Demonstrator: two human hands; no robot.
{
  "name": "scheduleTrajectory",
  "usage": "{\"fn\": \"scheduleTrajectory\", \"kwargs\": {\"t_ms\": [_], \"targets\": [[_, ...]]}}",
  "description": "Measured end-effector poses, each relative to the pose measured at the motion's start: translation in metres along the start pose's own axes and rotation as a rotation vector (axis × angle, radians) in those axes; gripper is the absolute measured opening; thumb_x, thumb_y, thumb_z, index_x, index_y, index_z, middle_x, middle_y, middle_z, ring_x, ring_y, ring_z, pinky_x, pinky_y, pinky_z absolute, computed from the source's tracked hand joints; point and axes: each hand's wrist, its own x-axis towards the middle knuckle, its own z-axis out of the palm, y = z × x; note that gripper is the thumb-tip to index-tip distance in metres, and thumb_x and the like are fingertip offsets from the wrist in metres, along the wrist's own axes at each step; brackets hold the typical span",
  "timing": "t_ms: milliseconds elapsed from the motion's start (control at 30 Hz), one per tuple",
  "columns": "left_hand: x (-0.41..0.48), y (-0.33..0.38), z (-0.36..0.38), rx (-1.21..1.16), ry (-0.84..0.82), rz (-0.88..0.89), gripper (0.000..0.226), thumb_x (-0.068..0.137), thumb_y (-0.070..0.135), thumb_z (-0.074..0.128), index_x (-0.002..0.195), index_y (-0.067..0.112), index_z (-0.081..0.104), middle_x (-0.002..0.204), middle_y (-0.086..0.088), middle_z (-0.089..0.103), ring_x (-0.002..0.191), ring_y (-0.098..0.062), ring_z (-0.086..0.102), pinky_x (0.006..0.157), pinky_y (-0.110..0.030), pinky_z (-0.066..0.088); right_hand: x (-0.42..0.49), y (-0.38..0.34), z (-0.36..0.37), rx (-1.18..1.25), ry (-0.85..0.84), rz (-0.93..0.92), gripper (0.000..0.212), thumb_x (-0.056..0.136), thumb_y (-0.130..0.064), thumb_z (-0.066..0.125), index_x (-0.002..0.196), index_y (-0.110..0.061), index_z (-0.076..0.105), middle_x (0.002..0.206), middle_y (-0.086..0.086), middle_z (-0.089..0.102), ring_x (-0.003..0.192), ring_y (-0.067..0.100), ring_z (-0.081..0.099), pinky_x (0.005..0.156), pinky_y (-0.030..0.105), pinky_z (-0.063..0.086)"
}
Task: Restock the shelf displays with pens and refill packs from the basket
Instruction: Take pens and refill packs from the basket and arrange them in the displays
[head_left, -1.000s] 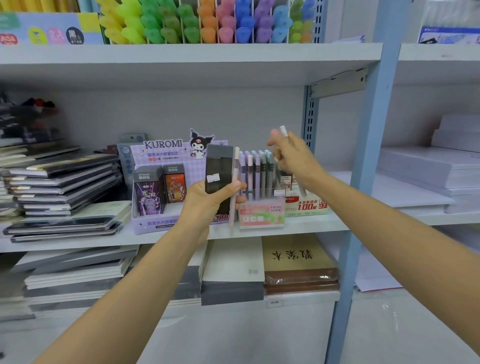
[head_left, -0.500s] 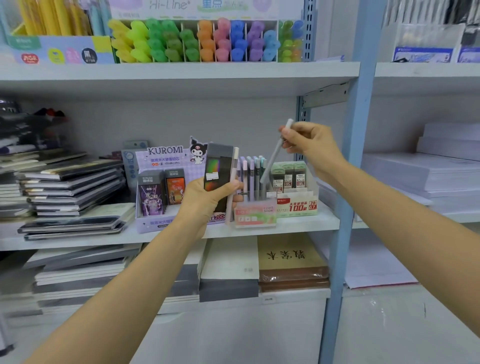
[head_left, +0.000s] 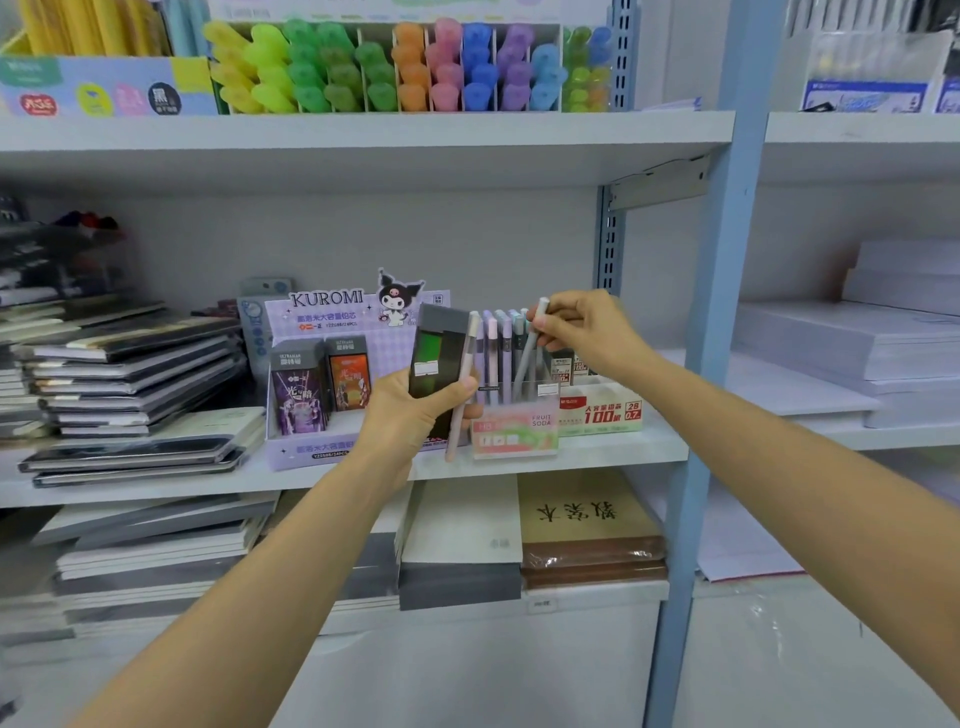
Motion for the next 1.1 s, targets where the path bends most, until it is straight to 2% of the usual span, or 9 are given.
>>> {"fn": "scheduleTrajectory", "kwargs": {"t_ms": [133,267,400,533,667,767,867,1000,1100], "targets": [[0.002,-0.004,-0.002,-0.013,-0.014,0.008,0.016,0.082,0.012,0.073,0.098,0.014,0.072,0.096,-0.003,0.077,0.080,-0.023,0.074,0.067,-0.023,0.059,0.004,-0.001,-0.009,-0.039,-0.086,-0.016,0.012,0.093,-0.014,0.061,0.102,-0.012,0.069,0.090,0.002,0.072,0.081,0.008,0.071,0.070,0.015,0.055],[0.004,-0.006,-0.002,-0.038,-0.012,-0.006,0.021,0.078,0.016,0.075,0.099,0.014,0.071,0.098,-0.006,0.076,0.083,-0.025,0.074,0.075,-0.032,0.060,0.004,-0.004,-0.005,-0.056,-0.112,-0.015,0.018,0.092,-0.014,0.064,0.109,-0.010,0.066,0.088,0.006,0.073,0.081,0.014,0.072,0.075,0.023,0.059],[0.002,-0.004,-0.002,-0.154,-0.022,-0.076,0.041,0.062,0.026,0.079,0.101,0.013,0.069,0.097,-0.008,0.076,0.082,-0.023,0.074,0.074,-0.031,0.060,0.004,-0.006,0.010,-0.061,0.003,-0.045,0.021,0.088,-0.013,0.069,0.106,-0.017,0.061,0.084,0.002,0.071,0.074,0.011,0.068,0.066,0.011,0.053],[0.003,-0.005,-0.003,-0.196,-0.021,-0.103,0.042,0.064,0.023,0.079,0.103,0.008,0.070,0.093,-0.012,0.076,0.077,-0.022,0.074,0.065,-0.027,0.059,0.005,-0.002,0.016,-0.212,0.094,-0.061,0.020,0.081,-0.015,0.077,0.099,-0.015,0.067,0.083,-0.002,0.060,0.070,0.005,0.052,0.058,-0.001,0.038],[0.005,-0.004,-0.001,-0.177,-0.003,-0.128,0.050,0.065,0.022,0.081,0.108,0.002,0.067,0.083,-0.011,0.076,0.074,-0.021,0.074,0.064,-0.027,0.058,0.003,0.000,0.017,-0.288,0.108,-0.019,0.021,0.084,-0.022,0.074,0.104,-0.018,0.070,0.087,-0.003,0.056,0.069,0.002,0.046,0.056,0.003,0.036],[0.004,-0.003,0.003,-0.172,-0.023,-0.128,0.049,0.063,0.022,0.082,0.106,0.002,0.068,0.081,-0.010,0.076,0.071,-0.020,0.074,0.062,-0.026,0.058,-0.004,-0.014,0.014,-0.068,0.134,-0.072,0.021,0.087,-0.031,0.069,0.104,-0.018,0.069,0.089,-0.002,0.064,0.072,0.004,0.053,0.067,0.013,0.043],[0.001,0.001,0.011,-0.169,-0.039,-0.109,0.045,0.057,0.022,0.083,0.097,0.006,0.070,0.078,-0.008,0.076,0.066,-0.018,0.073,0.058,-0.024,0.056,-0.016,-0.032,0.015,0.221,-0.046,0.008,0.032,0.078,-0.044,0.071,0.095,-0.018,0.066,0.076,-0.005,0.071,0.063,0.004,0.062,0.058,0.015,0.050],[-0.005,0.004,0.019,-0.145,-0.068,-0.090,0.043,0.056,0.022,0.083,0.094,0.008,0.071,0.077,-0.009,0.075,0.066,-0.019,0.073,0.059,-0.026,0.057,-0.026,-0.038,0.021,0.317,-0.187,0.039,0.018,0.079,-0.024,0.077,0.088,-0.013,0.066,0.072,-0.001,0.072,0.062,0.008,0.066,0.054,0.016,0.049],[-0.009,0.008,0.018,-0.175,-0.074,-0.104,0.043,0.058,0.026,0.082,0.097,0.009,0.071,0.079,-0.011,0.075,0.068,-0.020,0.073,0.060,-0.027,0.057,-0.029,-0.040,0.010,0.469,-0.204,0.066,0.015,0.085,-0.012,0.070,0.099,-0.007,0.069,0.082,0.004,0.074,0.073,0.012,0.069,0.063,0.019,0.054]]}}
